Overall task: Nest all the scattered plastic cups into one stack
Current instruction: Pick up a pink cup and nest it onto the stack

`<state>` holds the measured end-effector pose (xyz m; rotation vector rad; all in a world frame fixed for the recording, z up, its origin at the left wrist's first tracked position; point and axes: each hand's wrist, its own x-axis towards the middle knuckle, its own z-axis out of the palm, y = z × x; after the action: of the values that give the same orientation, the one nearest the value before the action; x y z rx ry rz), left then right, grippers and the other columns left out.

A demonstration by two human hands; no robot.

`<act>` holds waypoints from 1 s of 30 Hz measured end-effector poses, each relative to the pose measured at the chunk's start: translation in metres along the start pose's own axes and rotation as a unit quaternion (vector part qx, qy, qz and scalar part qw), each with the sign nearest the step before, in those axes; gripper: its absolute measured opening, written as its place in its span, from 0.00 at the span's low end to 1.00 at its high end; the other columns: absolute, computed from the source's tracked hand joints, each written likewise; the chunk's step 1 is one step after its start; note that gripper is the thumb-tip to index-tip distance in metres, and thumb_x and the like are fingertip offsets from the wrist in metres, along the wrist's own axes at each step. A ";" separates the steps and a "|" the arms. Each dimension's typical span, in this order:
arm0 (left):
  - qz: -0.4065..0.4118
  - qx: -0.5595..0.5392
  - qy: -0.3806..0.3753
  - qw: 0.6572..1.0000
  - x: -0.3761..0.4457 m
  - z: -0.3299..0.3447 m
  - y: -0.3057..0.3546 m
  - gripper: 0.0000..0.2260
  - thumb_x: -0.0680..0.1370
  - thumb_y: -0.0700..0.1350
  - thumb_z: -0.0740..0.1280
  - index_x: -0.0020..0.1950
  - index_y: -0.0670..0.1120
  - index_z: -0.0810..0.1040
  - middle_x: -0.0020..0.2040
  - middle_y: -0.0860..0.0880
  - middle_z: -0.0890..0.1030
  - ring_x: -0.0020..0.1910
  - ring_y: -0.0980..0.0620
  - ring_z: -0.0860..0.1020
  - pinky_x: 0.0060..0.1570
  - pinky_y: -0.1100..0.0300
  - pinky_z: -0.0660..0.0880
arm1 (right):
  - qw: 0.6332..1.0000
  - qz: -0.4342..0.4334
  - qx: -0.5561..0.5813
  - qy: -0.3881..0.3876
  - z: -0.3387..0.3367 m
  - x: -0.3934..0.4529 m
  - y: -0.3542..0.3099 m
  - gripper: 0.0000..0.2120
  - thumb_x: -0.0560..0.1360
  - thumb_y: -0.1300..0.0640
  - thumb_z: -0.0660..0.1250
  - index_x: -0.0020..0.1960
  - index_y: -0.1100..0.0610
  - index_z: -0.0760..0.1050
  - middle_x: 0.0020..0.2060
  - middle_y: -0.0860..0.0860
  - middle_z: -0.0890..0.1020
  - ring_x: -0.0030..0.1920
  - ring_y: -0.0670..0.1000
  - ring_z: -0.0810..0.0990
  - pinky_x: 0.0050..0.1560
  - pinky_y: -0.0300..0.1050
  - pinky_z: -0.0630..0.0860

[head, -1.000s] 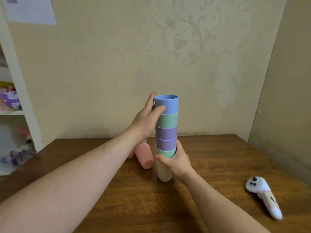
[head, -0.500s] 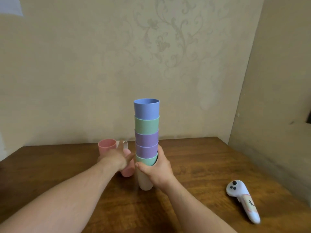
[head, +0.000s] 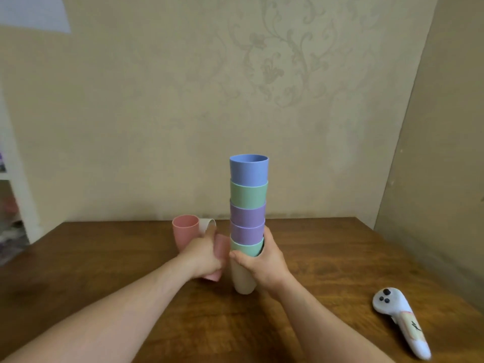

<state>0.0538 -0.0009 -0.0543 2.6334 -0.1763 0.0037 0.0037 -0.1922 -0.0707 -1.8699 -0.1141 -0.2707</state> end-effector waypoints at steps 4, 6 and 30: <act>0.034 -0.150 0.063 0.986 -0.031 0.007 -0.023 0.53 0.64 0.43 0.82 0.82 0.63 0.57 0.71 0.52 0.68 0.64 0.49 0.75 0.49 0.63 0.79 | 1.000 0.003 0.004 -0.005 0.004 0.001 -0.003 0.45 0.60 0.40 0.85 0.73 0.35 0.70 0.59 0.39 0.86 0.59 0.44 0.85 0.61 0.53 0.84; 0.038 -0.173 0.080 0.981 -0.039 0.013 -0.032 0.57 0.62 0.43 0.85 0.84 0.62 0.57 0.74 0.53 0.66 0.70 0.51 0.72 0.56 0.65 0.75 | 1.000 0.008 0.009 -0.008 0.005 0.003 -0.002 0.47 0.58 0.38 0.85 0.73 0.35 0.70 0.60 0.41 0.86 0.60 0.46 0.86 0.62 0.55 0.84; 0.086 -0.474 0.351 0.803 -0.051 -0.127 0.041 0.29 0.70 0.61 0.79 0.67 0.55 0.74 0.60 0.57 0.83 0.57 0.60 0.82 0.56 0.58 0.80 | 0.999 -0.001 0.043 -0.014 0.002 0.029 -0.048 0.31 0.67 0.48 0.86 0.66 0.41 0.77 0.56 0.42 0.87 0.56 0.46 0.86 0.54 0.46 0.82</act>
<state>0.0021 0.0312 0.0750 1.4649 -0.1080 0.7423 0.0219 -0.1771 -0.0197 -1.7891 -0.1432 -0.2375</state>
